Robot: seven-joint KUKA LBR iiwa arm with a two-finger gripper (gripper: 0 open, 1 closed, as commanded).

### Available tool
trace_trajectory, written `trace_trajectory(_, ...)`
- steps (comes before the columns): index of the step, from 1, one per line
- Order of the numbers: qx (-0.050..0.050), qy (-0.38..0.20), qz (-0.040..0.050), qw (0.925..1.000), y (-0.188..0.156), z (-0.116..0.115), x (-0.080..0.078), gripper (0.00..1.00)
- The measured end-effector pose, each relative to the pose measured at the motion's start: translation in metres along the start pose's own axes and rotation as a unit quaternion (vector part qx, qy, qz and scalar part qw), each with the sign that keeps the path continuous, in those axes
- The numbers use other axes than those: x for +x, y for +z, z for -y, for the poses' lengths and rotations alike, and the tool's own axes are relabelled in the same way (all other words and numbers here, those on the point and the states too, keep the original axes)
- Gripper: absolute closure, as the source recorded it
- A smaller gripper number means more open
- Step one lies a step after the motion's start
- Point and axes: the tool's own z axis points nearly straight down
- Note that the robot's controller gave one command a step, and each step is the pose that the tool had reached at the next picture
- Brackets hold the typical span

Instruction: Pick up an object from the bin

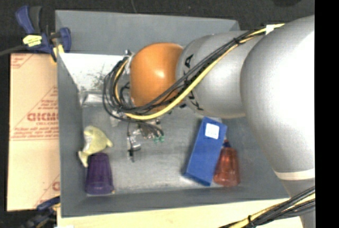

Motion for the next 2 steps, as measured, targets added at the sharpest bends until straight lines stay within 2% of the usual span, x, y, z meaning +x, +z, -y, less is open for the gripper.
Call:
trace_trajectory(1,0.003,-0.089,-0.0004,0.996,0.016,0.013,0.0,0.0)
trace_trajectory(2,0.0,0.039,0.0016,0.9992,0.032,-0.006,0.0,0.0)
